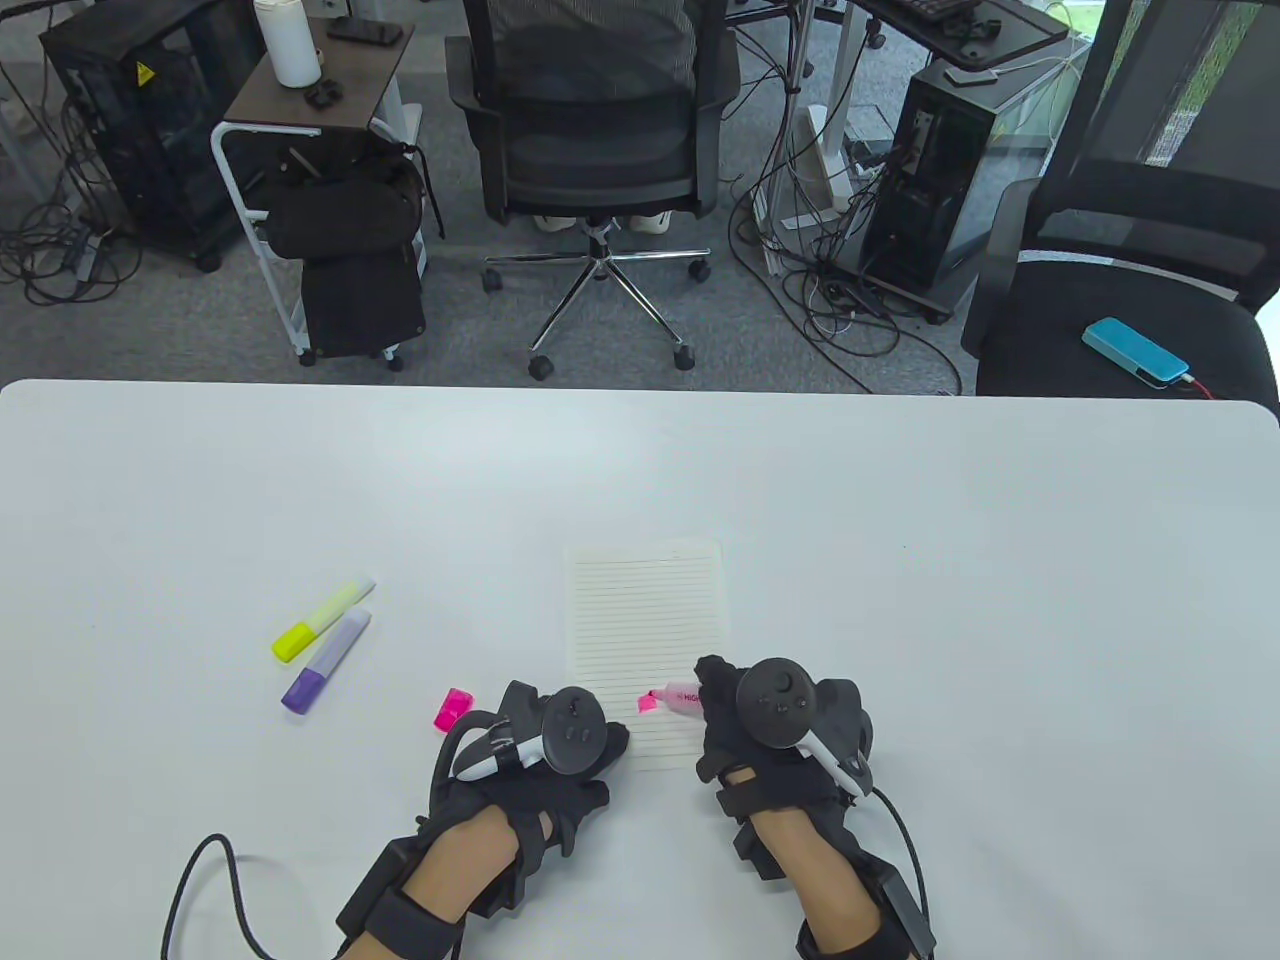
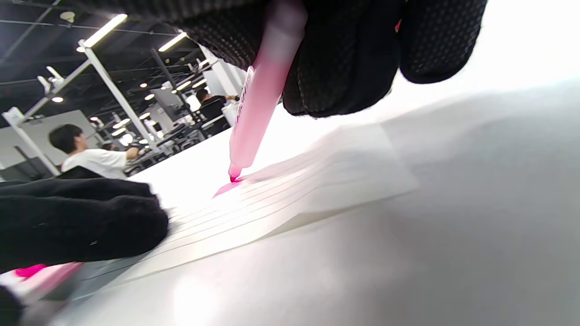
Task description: Apply highlighter ink on paper
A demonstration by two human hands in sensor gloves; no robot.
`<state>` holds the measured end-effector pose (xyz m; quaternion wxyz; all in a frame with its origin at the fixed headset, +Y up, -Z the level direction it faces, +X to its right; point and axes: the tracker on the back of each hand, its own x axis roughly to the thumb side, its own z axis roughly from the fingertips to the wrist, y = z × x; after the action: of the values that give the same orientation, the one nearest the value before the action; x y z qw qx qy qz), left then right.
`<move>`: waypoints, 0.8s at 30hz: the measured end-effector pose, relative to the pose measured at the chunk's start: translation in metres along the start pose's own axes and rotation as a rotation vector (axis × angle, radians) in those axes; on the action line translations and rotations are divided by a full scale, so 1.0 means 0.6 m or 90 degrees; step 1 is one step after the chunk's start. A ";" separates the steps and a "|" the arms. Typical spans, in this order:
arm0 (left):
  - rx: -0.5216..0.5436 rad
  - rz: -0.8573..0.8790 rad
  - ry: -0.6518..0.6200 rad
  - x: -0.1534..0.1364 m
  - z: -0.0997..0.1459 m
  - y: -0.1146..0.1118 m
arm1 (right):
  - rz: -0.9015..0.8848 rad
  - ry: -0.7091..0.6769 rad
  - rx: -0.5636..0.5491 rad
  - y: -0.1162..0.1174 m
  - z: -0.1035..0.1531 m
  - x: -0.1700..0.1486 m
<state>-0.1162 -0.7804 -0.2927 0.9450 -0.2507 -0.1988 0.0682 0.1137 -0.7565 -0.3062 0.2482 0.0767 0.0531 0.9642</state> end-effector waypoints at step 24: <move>0.000 0.001 0.000 0.000 -0.001 -0.001 | 0.009 0.017 -0.008 -0.004 0.002 0.005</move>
<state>-0.1161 -0.7808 -0.2929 0.9451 -0.2506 -0.1984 0.0688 0.1126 -0.7530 -0.3049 0.2410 0.0626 0.0501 0.9672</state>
